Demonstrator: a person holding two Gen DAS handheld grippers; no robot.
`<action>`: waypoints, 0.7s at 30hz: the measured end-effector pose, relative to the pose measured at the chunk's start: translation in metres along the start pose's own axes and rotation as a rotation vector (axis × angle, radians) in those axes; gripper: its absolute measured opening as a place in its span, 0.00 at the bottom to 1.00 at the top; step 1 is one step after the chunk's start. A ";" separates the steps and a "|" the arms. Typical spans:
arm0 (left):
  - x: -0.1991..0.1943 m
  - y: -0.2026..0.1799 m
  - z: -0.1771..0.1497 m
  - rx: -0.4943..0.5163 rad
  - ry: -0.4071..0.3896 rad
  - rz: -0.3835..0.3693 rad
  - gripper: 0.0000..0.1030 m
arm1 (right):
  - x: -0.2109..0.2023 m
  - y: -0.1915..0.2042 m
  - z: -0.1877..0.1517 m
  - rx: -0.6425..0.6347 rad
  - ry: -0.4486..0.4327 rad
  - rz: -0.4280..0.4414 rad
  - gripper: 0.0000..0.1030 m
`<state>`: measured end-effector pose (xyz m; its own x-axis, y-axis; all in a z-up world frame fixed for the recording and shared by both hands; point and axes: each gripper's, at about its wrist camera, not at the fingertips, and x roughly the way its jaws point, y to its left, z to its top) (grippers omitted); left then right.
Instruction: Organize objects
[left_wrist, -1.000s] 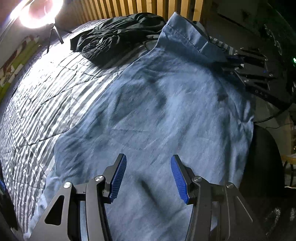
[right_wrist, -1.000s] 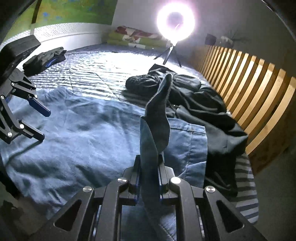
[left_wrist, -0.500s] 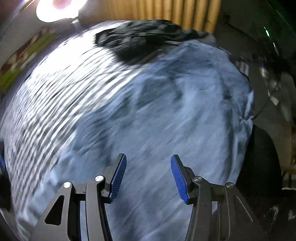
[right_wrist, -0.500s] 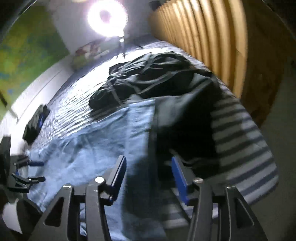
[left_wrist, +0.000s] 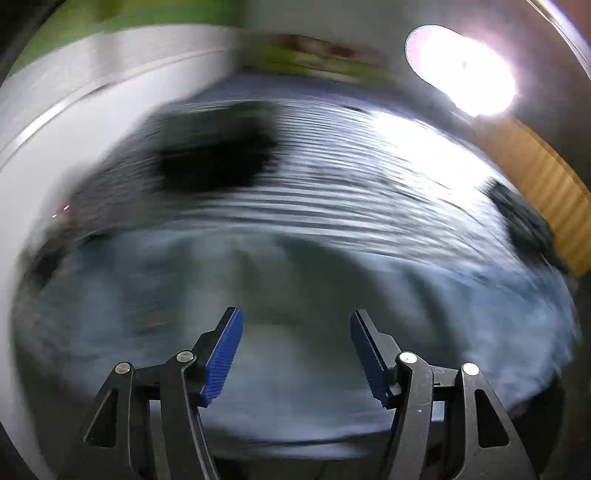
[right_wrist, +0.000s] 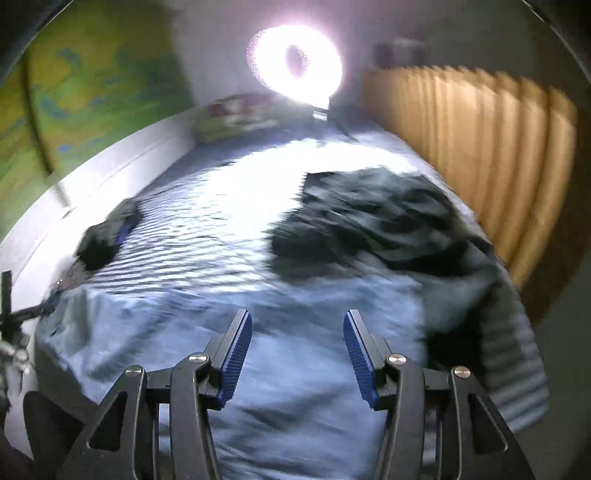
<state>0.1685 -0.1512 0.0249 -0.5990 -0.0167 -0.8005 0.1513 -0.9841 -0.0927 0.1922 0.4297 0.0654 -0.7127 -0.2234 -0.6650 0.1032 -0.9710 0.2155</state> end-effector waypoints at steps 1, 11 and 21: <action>-0.004 0.040 -0.004 -0.081 -0.001 0.026 0.67 | 0.002 0.017 0.006 -0.024 0.001 0.024 0.46; 0.000 0.260 -0.062 -0.546 0.014 0.055 0.74 | 0.056 0.260 0.018 -0.431 0.132 0.299 0.46; 0.033 0.268 -0.079 -0.589 0.062 -0.053 0.81 | 0.097 0.430 -0.049 -0.642 0.267 0.504 0.46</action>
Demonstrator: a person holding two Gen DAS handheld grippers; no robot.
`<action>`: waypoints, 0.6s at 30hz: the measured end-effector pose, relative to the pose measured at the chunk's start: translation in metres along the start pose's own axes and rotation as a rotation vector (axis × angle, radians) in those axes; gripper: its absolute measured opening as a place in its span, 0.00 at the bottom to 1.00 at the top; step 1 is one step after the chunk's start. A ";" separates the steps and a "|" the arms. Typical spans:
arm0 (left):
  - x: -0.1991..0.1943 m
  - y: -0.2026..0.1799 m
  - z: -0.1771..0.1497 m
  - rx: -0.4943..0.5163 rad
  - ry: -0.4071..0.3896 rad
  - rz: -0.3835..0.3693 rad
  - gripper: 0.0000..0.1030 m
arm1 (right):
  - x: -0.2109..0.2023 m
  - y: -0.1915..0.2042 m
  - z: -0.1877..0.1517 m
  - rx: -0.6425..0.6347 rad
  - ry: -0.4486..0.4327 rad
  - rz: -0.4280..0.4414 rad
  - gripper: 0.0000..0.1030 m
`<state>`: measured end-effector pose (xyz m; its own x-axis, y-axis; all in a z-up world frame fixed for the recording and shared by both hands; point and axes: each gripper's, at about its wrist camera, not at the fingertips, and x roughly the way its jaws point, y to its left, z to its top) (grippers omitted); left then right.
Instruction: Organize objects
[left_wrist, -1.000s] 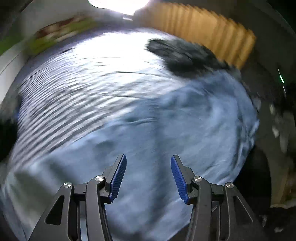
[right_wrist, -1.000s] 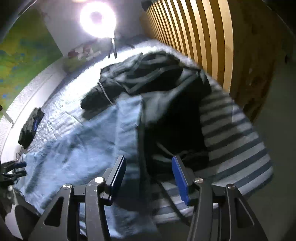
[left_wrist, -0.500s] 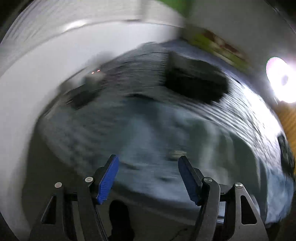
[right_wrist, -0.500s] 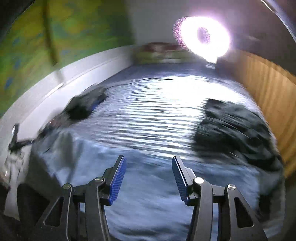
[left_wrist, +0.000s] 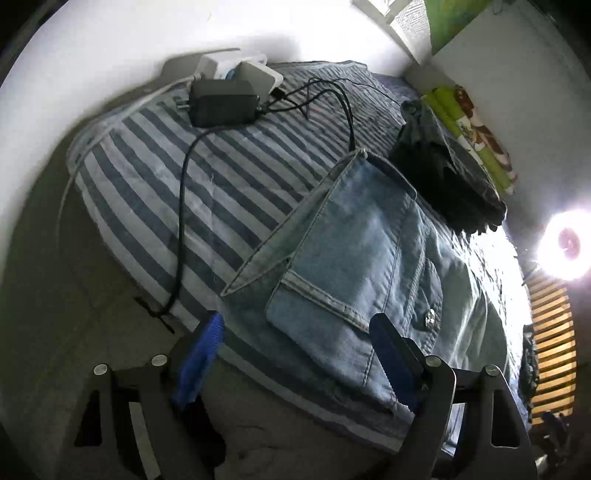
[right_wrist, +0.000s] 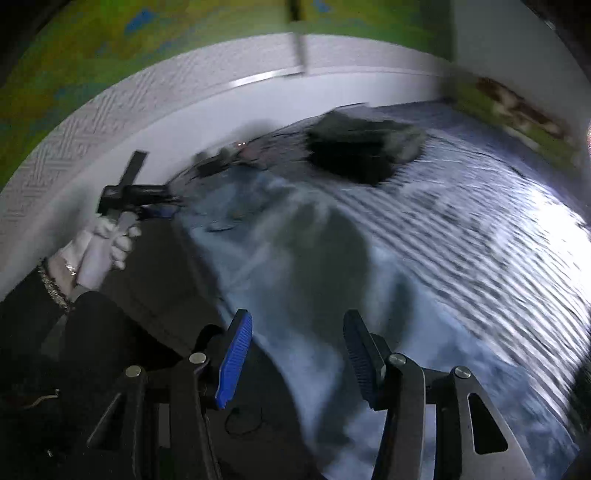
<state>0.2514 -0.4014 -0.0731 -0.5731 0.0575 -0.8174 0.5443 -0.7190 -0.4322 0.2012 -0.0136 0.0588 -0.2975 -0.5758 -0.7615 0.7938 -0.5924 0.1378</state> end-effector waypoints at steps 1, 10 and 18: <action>0.000 0.003 -0.001 -0.002 0.001 -0.001 0.81 | 0.010 0.007 0.004 -0.010 0.008 0.018 0.46; 0.015 -0.010 0.002 0.013 0.050 -0.010 0.82 | 0.099 0.050 0.022 0.013 0.095 0.076 0.46; -0.020 0.010 0.011 0.000 -0.067 0.119 0.82 | 0.141 0.107 0.062 -0.055 0.083 0.100 0.46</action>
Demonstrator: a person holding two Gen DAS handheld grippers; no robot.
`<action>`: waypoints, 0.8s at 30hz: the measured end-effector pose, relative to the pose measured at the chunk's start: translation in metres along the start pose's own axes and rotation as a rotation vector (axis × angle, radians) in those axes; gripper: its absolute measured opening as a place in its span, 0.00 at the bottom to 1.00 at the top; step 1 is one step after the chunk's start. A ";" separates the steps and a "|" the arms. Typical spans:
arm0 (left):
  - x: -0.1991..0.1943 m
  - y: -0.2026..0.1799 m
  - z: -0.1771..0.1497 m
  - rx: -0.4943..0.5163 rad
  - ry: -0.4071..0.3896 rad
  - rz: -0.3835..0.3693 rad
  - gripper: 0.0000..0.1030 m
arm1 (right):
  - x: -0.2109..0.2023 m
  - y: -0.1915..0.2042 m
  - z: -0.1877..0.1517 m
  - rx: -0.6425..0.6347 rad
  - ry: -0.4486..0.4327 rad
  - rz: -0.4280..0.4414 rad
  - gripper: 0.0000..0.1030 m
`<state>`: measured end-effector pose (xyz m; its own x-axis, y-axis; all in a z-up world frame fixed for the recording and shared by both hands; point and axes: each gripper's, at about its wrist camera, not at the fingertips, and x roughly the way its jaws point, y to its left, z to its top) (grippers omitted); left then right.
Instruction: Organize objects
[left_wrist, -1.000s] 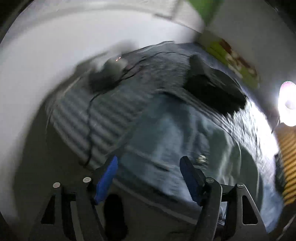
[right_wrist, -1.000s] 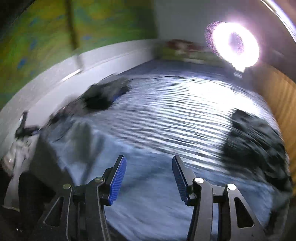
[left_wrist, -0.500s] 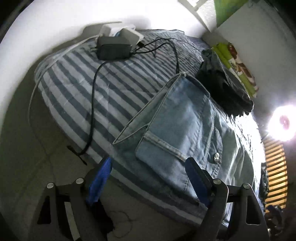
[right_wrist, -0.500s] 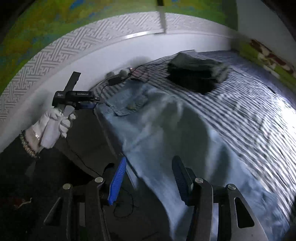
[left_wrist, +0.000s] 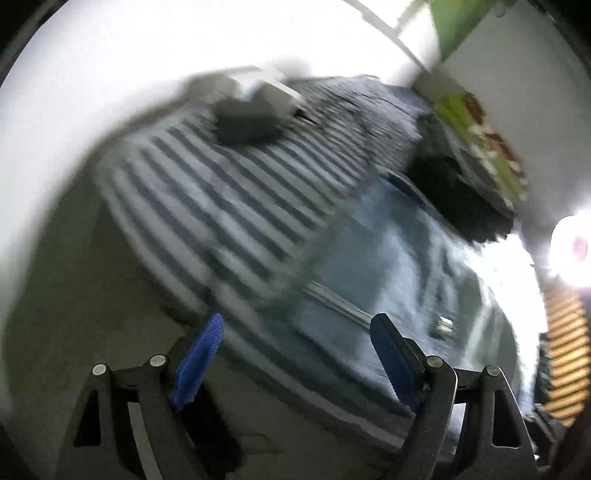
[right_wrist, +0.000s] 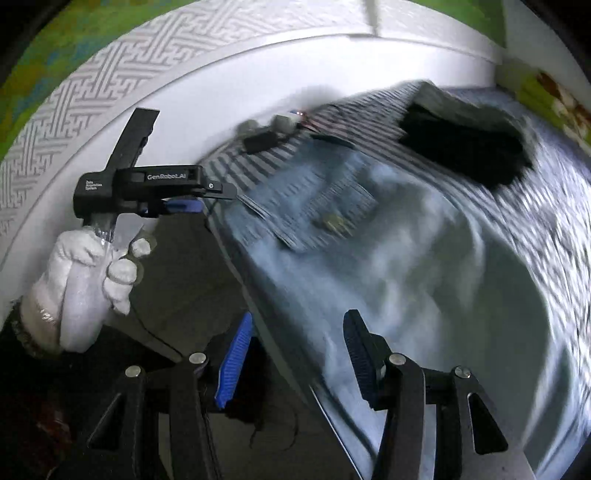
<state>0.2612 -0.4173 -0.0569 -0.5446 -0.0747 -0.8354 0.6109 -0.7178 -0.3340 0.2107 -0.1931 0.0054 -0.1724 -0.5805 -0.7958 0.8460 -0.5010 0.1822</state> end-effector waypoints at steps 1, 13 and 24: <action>-0.003 0.005 0.003 0.003 -0.018 0.029 0.82 | 0.007 0.007 0.007 -0.018 0.002 0.000 0.46; 0.003 0.045 -0.006 -0.017 -0.111 -0.045 0.81 | 0.112 0.080 0.085 -0.235 0.088 -0.048 0.46; 0.003 0.063 -0.015 0.031 -0.088 -0.119 0.81 | 0.121 0.017 0.111 0.143 0.079 0.099 0.04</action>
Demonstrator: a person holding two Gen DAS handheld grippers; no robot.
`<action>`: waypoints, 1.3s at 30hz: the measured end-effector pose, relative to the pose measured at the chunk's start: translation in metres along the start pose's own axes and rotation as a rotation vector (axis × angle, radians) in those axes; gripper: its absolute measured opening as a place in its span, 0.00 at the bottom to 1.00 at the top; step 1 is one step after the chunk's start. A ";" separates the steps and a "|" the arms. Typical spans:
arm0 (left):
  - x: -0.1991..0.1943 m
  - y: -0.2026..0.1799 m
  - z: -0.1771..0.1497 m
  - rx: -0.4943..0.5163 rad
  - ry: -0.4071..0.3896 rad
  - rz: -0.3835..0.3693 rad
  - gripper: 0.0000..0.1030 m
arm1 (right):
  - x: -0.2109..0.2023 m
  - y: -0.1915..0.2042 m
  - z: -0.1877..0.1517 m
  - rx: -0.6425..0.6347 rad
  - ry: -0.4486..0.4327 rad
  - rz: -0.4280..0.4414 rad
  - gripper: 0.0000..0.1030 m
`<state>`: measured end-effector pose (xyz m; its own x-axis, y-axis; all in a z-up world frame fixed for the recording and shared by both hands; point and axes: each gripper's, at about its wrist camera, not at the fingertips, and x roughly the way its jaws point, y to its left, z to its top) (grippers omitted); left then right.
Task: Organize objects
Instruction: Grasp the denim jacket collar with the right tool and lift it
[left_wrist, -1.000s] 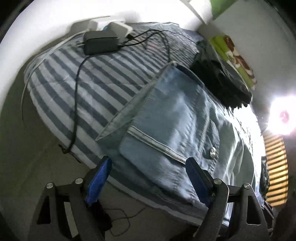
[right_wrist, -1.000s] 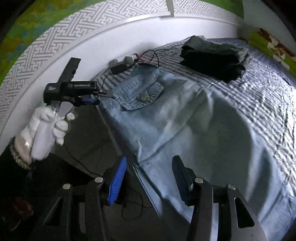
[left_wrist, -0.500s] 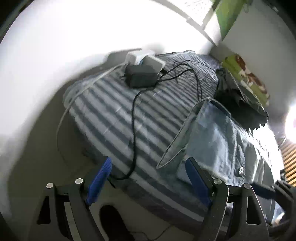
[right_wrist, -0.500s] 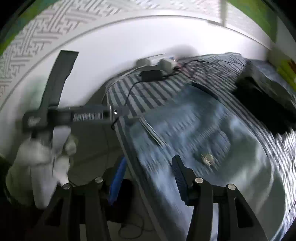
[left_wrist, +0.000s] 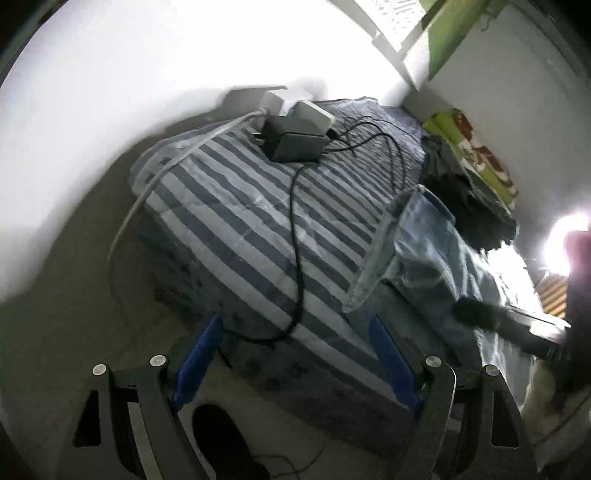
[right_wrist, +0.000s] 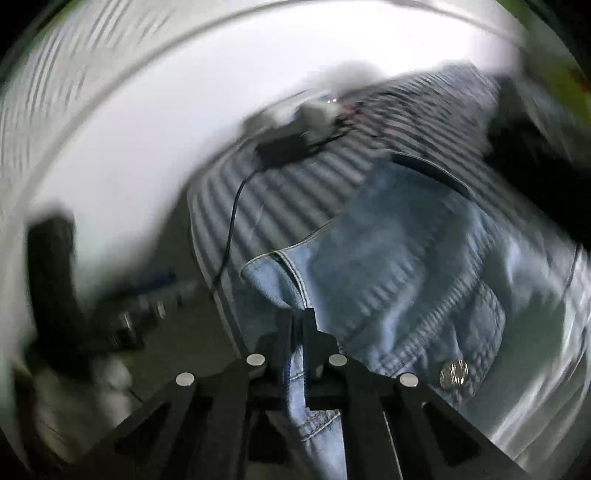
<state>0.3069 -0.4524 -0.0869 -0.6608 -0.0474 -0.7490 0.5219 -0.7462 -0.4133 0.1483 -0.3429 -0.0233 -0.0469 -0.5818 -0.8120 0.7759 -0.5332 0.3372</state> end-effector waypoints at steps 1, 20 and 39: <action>0.000 -0.002 0.000 -0.001 0.002 -0.028 0.81 | -0.005 -0.009 0.000 0.062 -0.017 0.036 0.04; 0.007 -0.035 0.011 0.005 0.005 -0.154 0.82 | -0.039 -0.004 -0.014 0.062 -0.005 0.175 0.27; 0.048 -0.085 -0.016 0.221 0.074 0.042 0.72 | 0.025 -0.103 0.082 -0.104 0.170 0.087 0.60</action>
<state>0.2392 -0.3811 -0.0961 -0.5952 -0.0390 -0.8026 0.4125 -0.8720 -0.2635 0.0154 -0.3530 -0.0396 0.1235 -0.5063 -0.8535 0.8337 -0.4135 0.3660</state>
